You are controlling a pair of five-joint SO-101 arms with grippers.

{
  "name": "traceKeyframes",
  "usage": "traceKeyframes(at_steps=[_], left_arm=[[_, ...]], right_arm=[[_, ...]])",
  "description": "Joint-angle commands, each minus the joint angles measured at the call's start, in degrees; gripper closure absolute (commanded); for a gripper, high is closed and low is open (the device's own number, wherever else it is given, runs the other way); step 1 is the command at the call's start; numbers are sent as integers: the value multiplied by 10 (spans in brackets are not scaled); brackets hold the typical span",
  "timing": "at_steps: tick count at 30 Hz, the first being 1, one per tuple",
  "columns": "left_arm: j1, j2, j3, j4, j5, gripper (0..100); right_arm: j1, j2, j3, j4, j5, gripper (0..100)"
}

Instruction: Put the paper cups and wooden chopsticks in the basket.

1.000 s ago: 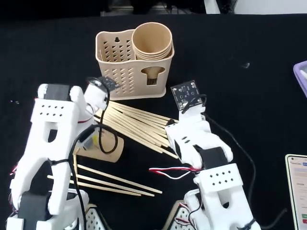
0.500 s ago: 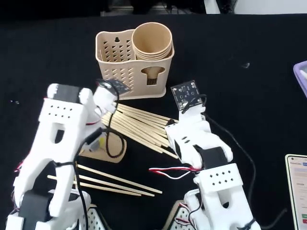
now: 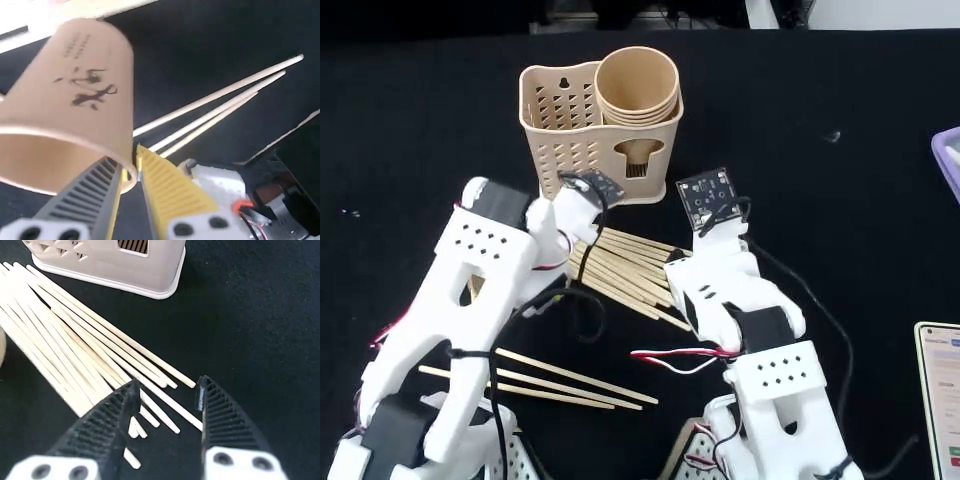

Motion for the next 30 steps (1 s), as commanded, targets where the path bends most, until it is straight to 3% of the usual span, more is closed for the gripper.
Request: traceKeyframes(at_steps=[1,9,14,18,23,30], left_arm=[[5,-18,-52,6,5,970],[4,-157,-95,6,5,971],[11,-278,-171,-2,5,971],[23,-327,-249,-64,11,971],[28,-279,-263,-149,85,971],[29,-96,-355,-216,91,971]], right_arm=[[60,-23,-4,-14,-6,809],[167,-39,-3,-41,-89,810],[177,-39,7,-62,-97,810],[176,-39,30,-102,-95,811],[174,-39,33,-106,-94,811],[175,-39,34,-106,-94,811]])
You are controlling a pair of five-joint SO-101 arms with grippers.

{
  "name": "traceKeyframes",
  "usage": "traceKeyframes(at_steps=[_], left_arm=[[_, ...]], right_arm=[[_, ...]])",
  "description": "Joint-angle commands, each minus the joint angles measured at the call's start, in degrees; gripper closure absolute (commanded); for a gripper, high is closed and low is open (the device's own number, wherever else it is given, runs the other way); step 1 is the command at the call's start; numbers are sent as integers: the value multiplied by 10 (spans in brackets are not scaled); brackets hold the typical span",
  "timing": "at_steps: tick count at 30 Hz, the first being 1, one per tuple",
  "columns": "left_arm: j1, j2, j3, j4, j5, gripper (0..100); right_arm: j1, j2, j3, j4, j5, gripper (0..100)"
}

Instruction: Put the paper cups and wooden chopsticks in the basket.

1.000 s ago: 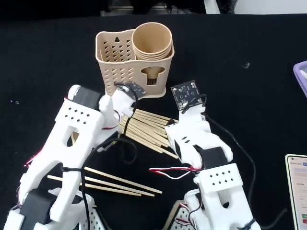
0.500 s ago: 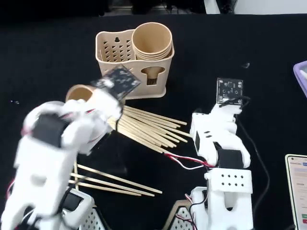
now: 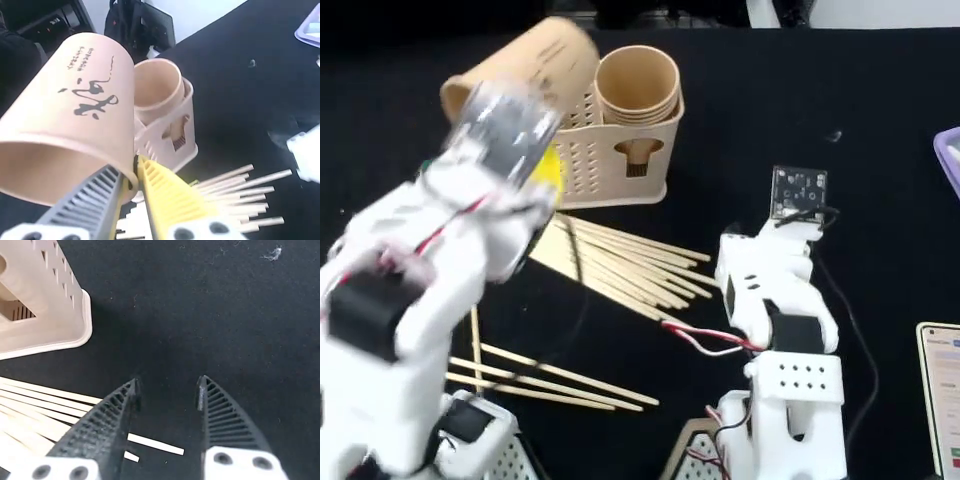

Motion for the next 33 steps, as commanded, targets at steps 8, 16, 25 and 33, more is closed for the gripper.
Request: traceKeyframes(at_steps=[8,16,25,33], left_arm=[[29,256,-254,86,3,971],[42,397,-397,176,-83,971],[28,497,-508,196,-117,970],[27,538,-537,196,-118,970]], right_arm=[[11,-14,-4,-12,-2,810],[11,-14,-4,-12,-2,810],[11,-14,-4,-12,-2,810],[11,-14,-4,-10,-2,809]])
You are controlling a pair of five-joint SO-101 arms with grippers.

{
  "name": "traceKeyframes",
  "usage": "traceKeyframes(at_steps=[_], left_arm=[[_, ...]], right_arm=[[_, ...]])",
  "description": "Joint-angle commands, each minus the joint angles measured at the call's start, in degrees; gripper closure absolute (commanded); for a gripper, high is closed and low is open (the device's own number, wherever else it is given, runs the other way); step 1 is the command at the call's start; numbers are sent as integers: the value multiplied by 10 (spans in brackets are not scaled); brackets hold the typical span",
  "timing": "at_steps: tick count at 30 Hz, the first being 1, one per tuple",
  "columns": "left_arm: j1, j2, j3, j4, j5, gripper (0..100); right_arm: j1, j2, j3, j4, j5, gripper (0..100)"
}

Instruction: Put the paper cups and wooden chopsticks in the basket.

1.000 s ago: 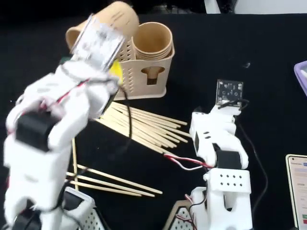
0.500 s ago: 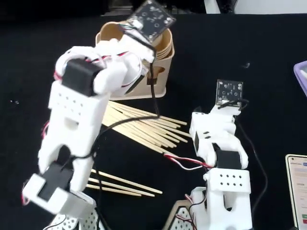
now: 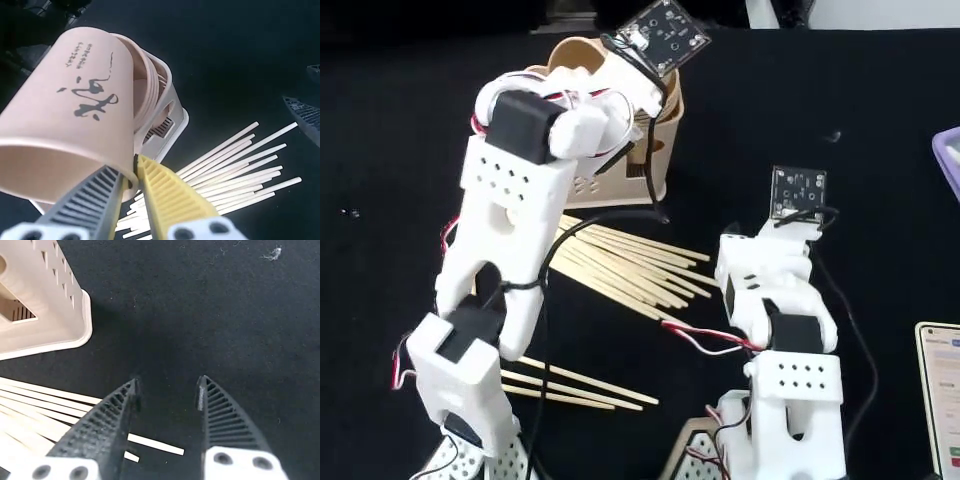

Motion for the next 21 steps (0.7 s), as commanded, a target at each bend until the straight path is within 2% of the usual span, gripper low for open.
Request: traceKeyframes(at_steps=[1,5,10,16,21], left_arm=[[-7,4,-30,2,-5,969],[-7,4,-30,-1,-4,869],[-7,2,-30,-50,8,711],[-7,8,-25,-149,70,698],[-7,8,-24,-243,151,698]], right_arm=[[11,-14,-4,-10,-1,809],[10,-14,-4,-9,-1,809],[9,-14,-4,-8,-1,809],[11,-14,-4,-8,-1,809],[11,-14,-4,-8,-1,809]])
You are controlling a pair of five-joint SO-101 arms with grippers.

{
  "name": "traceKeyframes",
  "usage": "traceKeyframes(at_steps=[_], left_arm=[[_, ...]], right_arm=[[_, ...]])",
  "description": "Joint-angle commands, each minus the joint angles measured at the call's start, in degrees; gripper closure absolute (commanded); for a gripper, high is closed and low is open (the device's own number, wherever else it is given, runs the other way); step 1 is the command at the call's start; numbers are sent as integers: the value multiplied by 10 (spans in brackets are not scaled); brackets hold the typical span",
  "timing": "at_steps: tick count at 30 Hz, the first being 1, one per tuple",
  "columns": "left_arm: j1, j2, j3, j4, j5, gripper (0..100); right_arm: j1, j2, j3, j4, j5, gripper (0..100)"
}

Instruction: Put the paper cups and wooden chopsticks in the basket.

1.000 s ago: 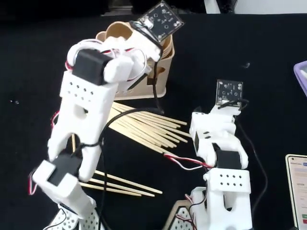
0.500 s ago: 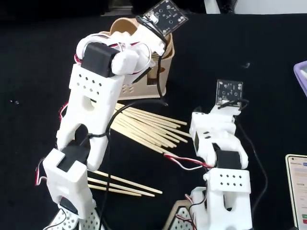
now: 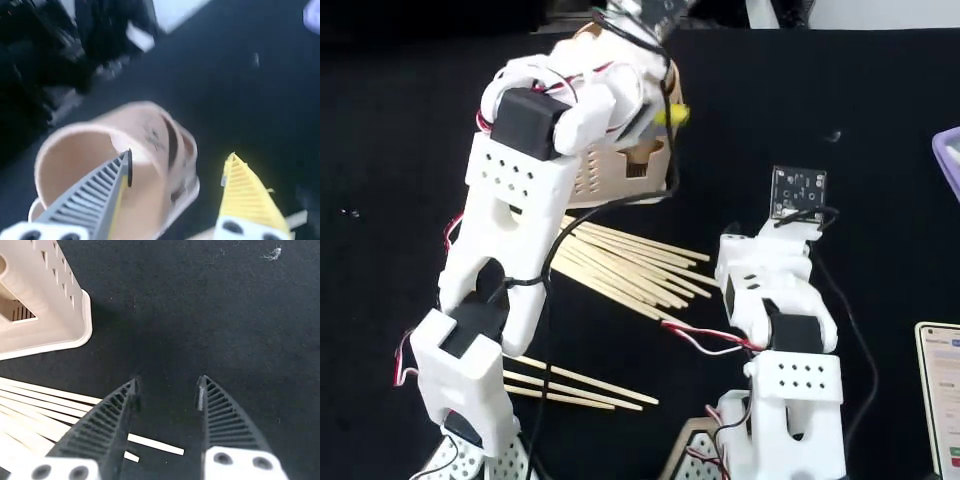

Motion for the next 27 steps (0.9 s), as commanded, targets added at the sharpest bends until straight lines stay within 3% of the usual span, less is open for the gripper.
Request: traceKeyframes(at_steps=[1,6,15,21,27], left_arm=[[-7,-3,-17,-90,69,698],[-6,27,-20,-149,108,698],[0,55,-23,-195,112,698],[-7,42,-39,-138,105,698],[-7,59,-17,-60,37,698]], right_arm=[[11,-14,-4,-8,-1,809],[11,-14,-4,-7,-1,809],[9,-14,-4,-7,-1,809],[8,-14,-3,-7,-1,809],[8,-14,-3,-7,-1,809]])
